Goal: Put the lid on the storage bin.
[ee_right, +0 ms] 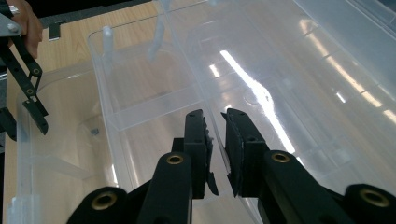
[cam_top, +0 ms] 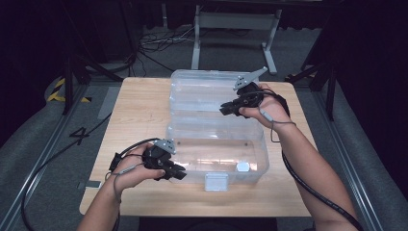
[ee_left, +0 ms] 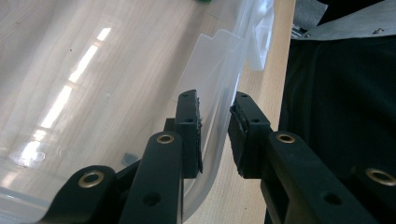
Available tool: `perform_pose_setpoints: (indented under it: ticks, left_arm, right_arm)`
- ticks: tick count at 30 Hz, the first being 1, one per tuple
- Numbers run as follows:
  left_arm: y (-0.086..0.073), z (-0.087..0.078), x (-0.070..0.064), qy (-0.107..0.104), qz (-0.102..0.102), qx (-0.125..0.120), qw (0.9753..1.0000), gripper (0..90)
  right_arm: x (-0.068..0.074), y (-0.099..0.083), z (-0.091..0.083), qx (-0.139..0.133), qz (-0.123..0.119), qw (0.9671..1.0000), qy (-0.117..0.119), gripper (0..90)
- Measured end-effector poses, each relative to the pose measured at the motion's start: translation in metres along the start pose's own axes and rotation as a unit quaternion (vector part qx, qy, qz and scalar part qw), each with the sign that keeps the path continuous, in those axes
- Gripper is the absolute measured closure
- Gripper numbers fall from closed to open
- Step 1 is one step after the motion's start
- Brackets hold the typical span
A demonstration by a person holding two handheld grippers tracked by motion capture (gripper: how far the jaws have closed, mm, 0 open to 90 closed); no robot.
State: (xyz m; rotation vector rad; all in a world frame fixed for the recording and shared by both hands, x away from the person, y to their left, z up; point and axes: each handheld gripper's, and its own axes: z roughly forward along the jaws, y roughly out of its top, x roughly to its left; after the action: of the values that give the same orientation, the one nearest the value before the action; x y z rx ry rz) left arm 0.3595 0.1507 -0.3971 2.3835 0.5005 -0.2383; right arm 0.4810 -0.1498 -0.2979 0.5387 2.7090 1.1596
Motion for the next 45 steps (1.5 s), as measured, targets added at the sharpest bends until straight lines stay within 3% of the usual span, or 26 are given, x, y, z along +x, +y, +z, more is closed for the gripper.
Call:
perform_pose_setpoints:
  ticks: [45]
  left_arm:
    - [-0.001,0.002,0.002,-0.008,-0.01,-0.004,0.9999,74.1]
  right_arm:
    - [0.031,-0.01,-0.017,-0.011,-0.019,0.9995,0.021,79.1]
